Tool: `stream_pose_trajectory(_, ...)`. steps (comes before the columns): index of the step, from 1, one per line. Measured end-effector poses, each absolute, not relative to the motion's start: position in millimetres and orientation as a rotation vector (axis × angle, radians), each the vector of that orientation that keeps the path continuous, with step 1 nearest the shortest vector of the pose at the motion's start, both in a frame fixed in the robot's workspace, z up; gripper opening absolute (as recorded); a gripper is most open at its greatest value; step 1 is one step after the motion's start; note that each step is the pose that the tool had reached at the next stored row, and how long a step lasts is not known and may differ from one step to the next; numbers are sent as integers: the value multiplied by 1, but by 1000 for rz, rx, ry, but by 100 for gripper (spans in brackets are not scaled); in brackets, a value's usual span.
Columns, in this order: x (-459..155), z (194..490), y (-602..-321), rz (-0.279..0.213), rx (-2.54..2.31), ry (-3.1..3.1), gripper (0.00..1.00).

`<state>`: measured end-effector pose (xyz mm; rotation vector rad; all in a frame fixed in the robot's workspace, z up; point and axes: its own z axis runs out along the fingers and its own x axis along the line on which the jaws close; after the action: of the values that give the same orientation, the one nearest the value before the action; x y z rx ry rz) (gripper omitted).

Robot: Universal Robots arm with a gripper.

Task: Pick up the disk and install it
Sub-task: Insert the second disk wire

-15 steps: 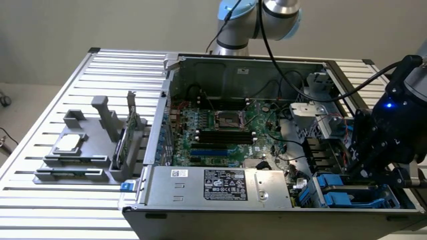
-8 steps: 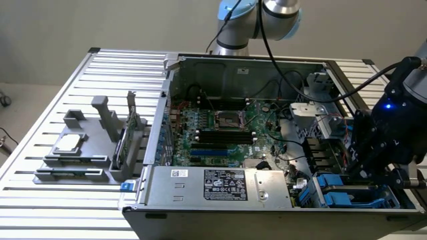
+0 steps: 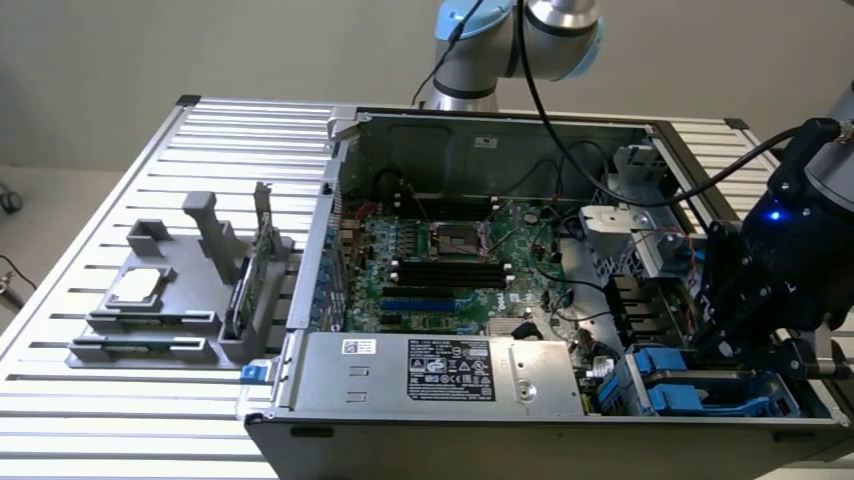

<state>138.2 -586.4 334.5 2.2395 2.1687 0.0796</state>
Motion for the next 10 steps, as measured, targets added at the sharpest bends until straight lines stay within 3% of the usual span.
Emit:
stream_pose_trajectory(5,138,334,-587,81,2241,2170,18)
stream_pose_trajectory(6,138,335,-587,80,2241,2170,24)
stream_pose_trajectory(10,138,343,-587,80,2242,2171,24)
